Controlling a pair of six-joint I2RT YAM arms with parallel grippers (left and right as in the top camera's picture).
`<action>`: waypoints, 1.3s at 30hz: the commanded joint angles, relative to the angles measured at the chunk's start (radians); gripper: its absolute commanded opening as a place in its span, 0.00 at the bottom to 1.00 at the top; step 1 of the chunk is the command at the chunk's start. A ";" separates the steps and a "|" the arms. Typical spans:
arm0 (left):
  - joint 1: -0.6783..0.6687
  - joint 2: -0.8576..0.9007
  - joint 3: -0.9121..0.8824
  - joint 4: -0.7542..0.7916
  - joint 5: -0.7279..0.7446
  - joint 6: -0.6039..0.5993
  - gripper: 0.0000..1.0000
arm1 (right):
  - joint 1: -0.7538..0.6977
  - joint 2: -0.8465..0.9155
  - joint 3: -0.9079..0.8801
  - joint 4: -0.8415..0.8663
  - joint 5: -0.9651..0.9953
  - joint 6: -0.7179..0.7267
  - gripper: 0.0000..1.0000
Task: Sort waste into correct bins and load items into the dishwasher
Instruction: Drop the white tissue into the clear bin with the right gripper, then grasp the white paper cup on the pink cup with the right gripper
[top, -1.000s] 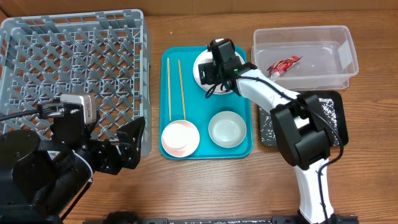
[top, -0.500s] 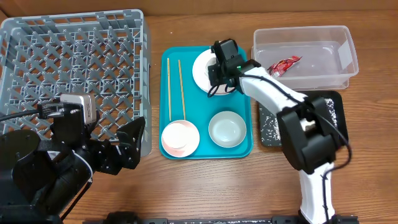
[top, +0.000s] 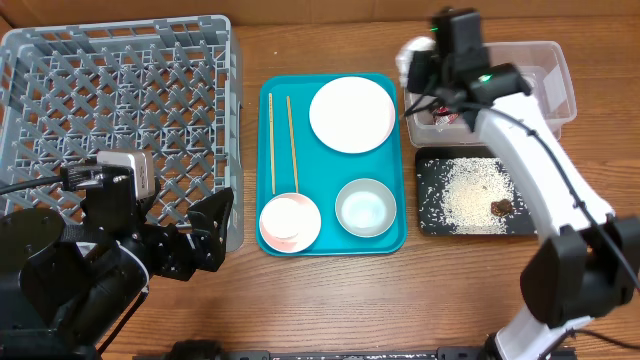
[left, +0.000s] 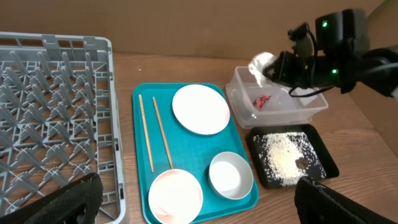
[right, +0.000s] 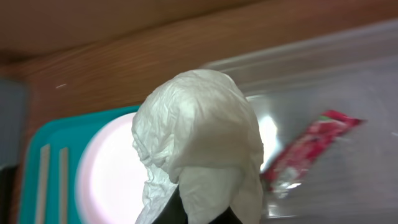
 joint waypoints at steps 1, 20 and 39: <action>-0.008 -0.003 0.003 -0.001 -0.007 0.019 1.00 | -0.085 0.068 -0.007 -0.007 -0.042 0.044 0.04; -0.008 -0.003 0.003 -0.001 -0.007 0.019 1.00 | 0.014 -0.281 -0.005 -0.376 -0.457 -0.101 0.36; -0.008 -0.003 0.003 -0.001 -0.007 0.019 1.00 | 0.447 -0.119 -0.190 -0.380 -0.103 0.172 0.39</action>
